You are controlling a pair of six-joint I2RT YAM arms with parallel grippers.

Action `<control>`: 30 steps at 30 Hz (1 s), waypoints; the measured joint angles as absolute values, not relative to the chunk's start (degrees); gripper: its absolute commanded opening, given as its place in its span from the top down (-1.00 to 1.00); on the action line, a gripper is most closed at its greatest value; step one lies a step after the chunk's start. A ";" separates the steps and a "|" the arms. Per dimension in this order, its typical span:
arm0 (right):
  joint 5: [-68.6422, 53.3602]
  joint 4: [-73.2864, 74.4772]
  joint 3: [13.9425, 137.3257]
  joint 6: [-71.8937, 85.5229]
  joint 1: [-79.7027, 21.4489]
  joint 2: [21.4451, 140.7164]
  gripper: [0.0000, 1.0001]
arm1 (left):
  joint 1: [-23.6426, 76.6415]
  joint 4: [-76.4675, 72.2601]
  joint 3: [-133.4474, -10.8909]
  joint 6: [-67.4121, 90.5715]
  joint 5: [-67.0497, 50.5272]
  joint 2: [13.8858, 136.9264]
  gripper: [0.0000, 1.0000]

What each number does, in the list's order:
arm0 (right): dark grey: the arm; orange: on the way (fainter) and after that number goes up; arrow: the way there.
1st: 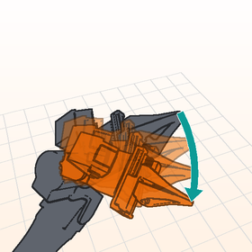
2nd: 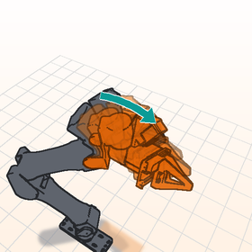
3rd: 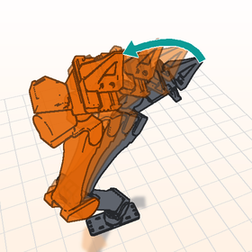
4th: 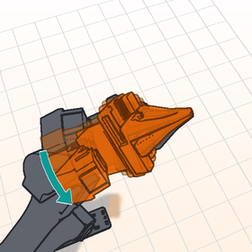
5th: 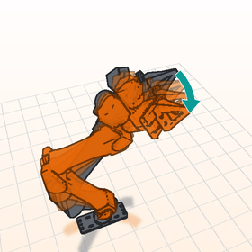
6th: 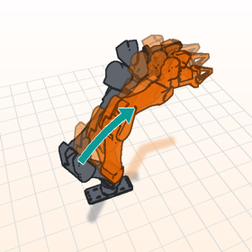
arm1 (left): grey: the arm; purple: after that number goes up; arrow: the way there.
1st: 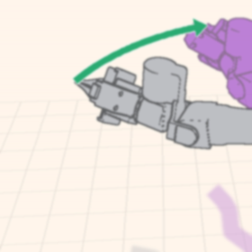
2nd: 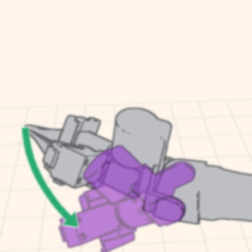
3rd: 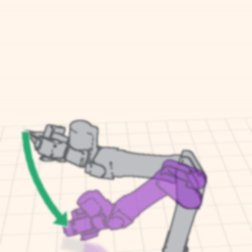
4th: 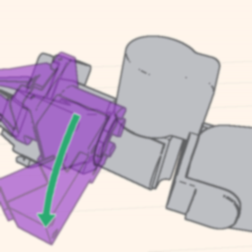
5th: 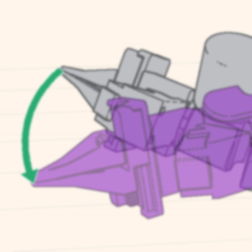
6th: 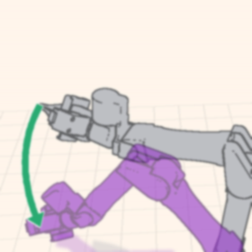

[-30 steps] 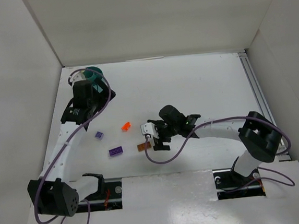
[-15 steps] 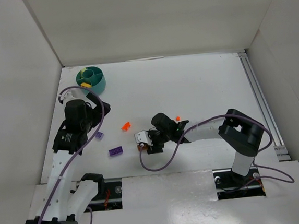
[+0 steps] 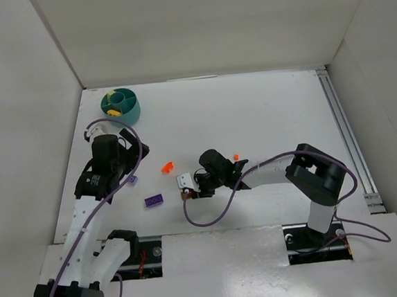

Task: Sort the legos into containers by color

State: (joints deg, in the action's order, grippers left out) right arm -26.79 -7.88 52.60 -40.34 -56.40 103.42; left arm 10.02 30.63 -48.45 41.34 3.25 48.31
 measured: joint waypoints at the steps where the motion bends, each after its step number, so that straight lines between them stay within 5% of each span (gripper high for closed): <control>1: -26.76 -7.92 52.60 -40.34 -56.40 103.42 0.73 | 10.02 30.57 -48.29 41.23 3.18 48.25 -1.00; 7: -25.65 -7.40 52.53 -39.88 -56.40 102.15 0.85 | 10.02 28.69 -47.59 39.22 -0.56 47.18 -1.00; 13: -20.25 -6.09 52.38 -37.23 -56.38 92.53 0.87 | 10.00 21.61 -44.16 34.13 -16.80 46.52 -1.00; 20: -20.93 -7.49 52.40 -36.60 -55.09 85.62 0.57 | 10.02 16.49 -42.81 31.11 -27.42 46.44 -1.00; 24: -24.47 -7.27 52.40 -36.45 -54.76 90.00 0.13 | 10.00 16.10 -42.81 30.46 -28.01 46.41 -1.00; 30: -27.51 -6.33 52.36 -36.40 -54.76 97.93 -0.14 | 10.02 16.08 -42.81 30.24 -28.03 46.41 -1.00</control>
State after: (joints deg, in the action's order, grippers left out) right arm -27.51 -6.33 52.36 -36.40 -54.76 97.93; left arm 10.02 16.08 -42.81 30.24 -28.03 46.41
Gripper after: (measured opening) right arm 0.536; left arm 0.997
